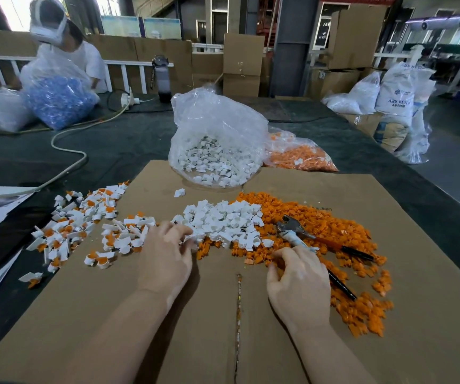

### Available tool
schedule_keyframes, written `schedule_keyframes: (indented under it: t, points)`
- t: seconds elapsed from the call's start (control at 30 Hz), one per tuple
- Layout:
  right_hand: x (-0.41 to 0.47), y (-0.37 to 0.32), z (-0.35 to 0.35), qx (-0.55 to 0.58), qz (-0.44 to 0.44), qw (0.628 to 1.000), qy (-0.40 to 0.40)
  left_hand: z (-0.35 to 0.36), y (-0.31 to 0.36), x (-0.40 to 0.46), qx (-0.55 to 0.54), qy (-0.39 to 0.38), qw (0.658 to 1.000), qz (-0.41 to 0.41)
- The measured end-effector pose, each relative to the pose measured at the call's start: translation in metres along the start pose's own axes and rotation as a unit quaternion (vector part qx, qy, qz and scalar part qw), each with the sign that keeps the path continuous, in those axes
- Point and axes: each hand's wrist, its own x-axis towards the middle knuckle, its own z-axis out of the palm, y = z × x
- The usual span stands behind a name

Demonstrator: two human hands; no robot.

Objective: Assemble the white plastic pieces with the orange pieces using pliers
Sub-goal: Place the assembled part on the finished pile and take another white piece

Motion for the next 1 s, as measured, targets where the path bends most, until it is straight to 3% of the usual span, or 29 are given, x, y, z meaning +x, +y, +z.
schedule_keyframes:
  t: [0.13, 1.0]
  points:
    - [-0.0009, 0.0004, 0.0008, -0.016, 0.001, 1.000, -0.016, 0.0074, 0.0012, -0.0030, 0.051, -0.047, 0.998, 0.000]
    - [0.0030, -0.0035, -0.0026, 0.080, -0.057, 0.993, -0.060, 0.0060, 0.0031, 0.0006, -0.027, -0.100, 0.993, -0.058]
